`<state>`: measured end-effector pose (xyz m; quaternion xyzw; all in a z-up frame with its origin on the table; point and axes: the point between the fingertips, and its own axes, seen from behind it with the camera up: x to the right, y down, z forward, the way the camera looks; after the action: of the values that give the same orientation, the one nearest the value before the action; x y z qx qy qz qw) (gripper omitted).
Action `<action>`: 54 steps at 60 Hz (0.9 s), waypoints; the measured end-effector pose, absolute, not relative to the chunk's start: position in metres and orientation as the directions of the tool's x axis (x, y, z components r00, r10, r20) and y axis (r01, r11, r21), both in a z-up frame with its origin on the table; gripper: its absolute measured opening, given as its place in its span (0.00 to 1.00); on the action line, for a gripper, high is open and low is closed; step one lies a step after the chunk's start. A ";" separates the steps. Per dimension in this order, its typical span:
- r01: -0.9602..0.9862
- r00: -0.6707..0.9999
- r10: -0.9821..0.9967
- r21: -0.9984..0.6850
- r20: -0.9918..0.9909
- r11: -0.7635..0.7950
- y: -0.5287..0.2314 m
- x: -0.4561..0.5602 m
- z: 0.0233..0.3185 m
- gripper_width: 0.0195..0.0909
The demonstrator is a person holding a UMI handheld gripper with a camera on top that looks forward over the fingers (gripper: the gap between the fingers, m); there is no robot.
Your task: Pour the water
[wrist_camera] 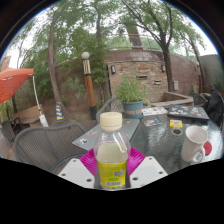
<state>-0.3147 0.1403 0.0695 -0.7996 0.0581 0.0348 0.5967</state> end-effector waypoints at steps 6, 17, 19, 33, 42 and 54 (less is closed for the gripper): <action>-0.359 0.933 -0.044 -0.909 -0.358 -0.214 0.149 -0.300 0.134 0.22; -0.906 0.413 -0.027 -0.408 -0.910 -0.117 0.158 -0.222 0.206 0.22; -0.957 0.267 -0.026 -0.263 -0.963 -0.122 0.155 -0.209 0.202 0.22; -0.803 -0.594 -0.011 0.593 -0.805 -0.063 0.132 -0.171 0.167 0.22; -0.740 -0.672 0.025 0.671 -0.740 -0.040 0.132 -0.162 0.164 0.21; -0.720 -0.694 0.032 0.692 -0.720 -0.052 0.126 -0.157 0.173 0.22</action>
<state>-0.1571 0.1257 0.1731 -0.2736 0.6288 0.6719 0.2799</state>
